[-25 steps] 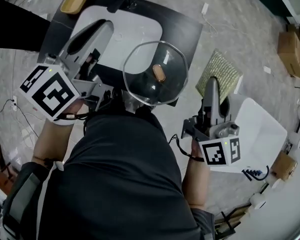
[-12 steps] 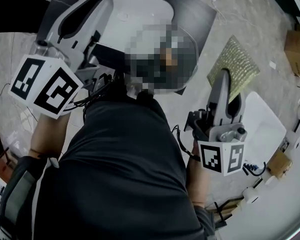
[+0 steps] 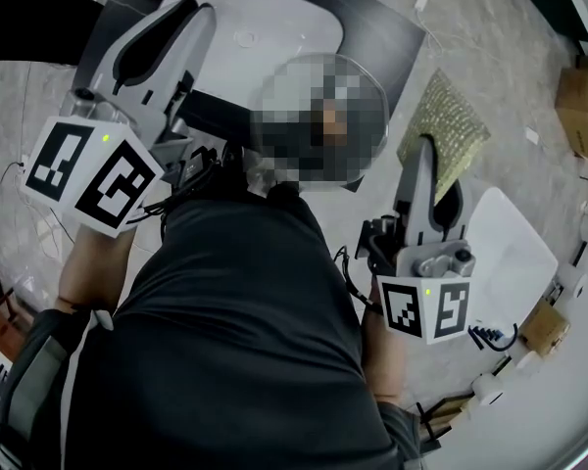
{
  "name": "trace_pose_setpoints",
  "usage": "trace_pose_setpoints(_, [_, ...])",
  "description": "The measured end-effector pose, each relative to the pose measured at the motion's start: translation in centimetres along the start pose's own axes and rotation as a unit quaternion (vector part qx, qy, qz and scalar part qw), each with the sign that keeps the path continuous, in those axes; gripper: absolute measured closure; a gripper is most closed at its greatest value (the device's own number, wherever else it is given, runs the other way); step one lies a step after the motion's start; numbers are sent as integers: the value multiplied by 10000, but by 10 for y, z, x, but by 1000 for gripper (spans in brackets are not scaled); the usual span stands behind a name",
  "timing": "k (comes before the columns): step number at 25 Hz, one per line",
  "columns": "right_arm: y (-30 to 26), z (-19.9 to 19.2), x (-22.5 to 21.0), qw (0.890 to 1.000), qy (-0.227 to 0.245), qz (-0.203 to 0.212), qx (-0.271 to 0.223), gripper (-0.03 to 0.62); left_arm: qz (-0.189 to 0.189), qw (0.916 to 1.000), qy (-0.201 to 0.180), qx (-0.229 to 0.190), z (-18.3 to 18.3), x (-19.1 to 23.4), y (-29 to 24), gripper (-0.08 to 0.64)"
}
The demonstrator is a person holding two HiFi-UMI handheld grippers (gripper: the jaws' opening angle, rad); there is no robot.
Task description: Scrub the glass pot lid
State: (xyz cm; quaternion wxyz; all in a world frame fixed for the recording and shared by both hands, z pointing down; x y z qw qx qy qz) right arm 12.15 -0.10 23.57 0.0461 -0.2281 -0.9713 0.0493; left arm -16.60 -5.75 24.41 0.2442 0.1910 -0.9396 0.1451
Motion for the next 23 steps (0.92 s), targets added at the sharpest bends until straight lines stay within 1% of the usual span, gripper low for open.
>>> trace_pose_setpoints(4, [1, -3, -2, 9999, -91, -56, 26, 537, -26, 10000, -2, 38, -2, 0, -1, 489])
trace_pose_setpoints(11, [7, -6, -6, 9995, -274, -126, 108, 537, -91, 9997, 107, 184, -7, -6, -6, 489])
trace_pose_setpoints(16, [11, -12, -6, 9994, -287, -161, 134, 537, -92, 9997, 142, 183, -12, -6, -6, 491])
trace_pose_setpoints(23, [14, -5, -5, 9992, -357, -148, 142, 537, -61, 9998, 92, 168, -6, -11, 0, 489])
Point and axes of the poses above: the fingertips, and each gripper's own axes: y backward along the fingers, x to its left, z out of its top, the point moved 5 cm from there along y, backward along the fingers, and after that the axes turned 13 degrees about y, right-handed, at the moved point
